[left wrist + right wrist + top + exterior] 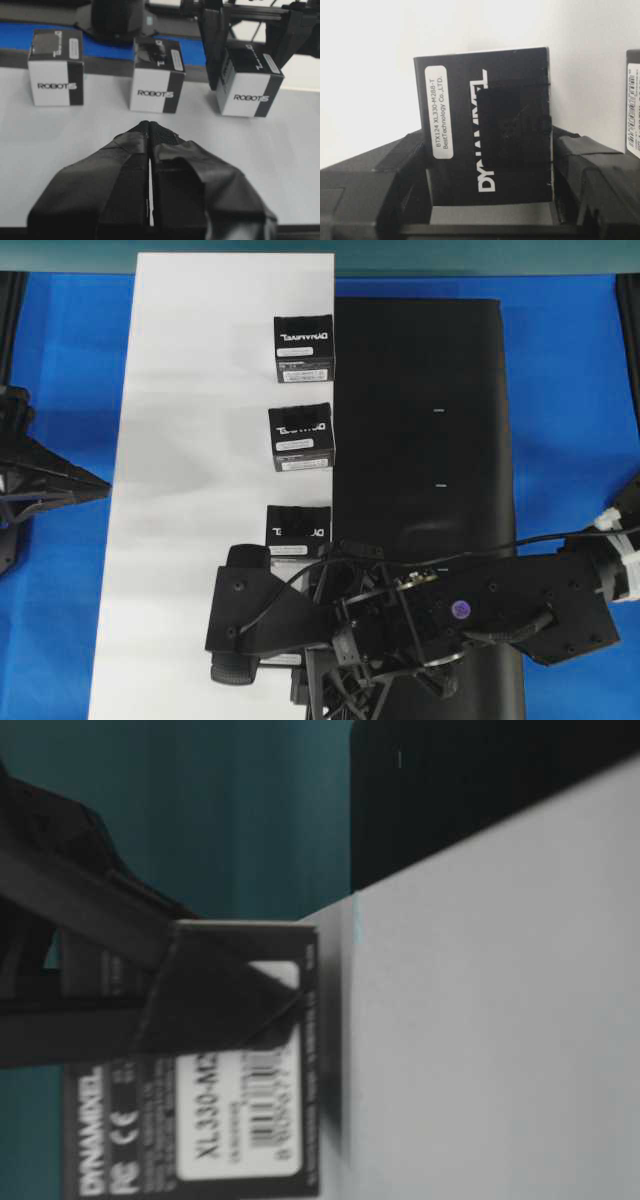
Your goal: Place the box from the black base onto the white base.
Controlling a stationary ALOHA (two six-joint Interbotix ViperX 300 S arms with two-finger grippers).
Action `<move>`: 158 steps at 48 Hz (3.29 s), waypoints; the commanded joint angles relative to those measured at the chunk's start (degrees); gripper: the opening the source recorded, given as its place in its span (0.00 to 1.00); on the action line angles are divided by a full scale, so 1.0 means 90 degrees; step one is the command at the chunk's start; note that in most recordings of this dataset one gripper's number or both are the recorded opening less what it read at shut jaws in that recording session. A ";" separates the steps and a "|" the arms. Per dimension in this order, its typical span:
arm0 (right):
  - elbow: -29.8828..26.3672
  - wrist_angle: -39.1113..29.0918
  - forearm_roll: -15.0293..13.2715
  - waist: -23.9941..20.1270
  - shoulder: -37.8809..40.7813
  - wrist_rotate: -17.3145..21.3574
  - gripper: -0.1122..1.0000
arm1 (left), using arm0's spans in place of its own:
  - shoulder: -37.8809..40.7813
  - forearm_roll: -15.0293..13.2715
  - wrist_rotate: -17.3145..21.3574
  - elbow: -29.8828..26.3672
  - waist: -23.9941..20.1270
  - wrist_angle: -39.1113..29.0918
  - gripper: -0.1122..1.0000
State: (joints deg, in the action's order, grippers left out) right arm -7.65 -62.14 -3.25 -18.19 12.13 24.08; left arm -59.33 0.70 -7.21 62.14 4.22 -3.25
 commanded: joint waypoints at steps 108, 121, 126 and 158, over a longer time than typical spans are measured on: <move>0.5146 0.3662 -0.0967 -0.0098 -0.5713 0.0049 0.99 | 0.0029 0.0010 0.0010 -0.0254 0.0078 -0.0439 0.08; 0.5967 0.3721 -0.0967 -0.0049 -0.6943 0.0059 0.99 | -0.0049 0.0010 0.0010 -0.0264 0.0078 -0.0439 0.08; 0.6191 0.3672 -0.0967 0.0020 -0.7480 0.0059 0.99 | -0.0088 0.0010 0.0010 -0.0264 0.0078 -0.0439 0.08; 0.7148 0.3516 -0.0967 0.0498 -0.9346 0.0068 0.99 | -0.0176 0.0020 0.0000 -0.0293 0.0078 -0.0430 0.08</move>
State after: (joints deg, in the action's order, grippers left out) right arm 56.69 -30.67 -11.78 -13.80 -71.89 24.61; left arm -61.08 0.70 -7.21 61.08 4.83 -7.65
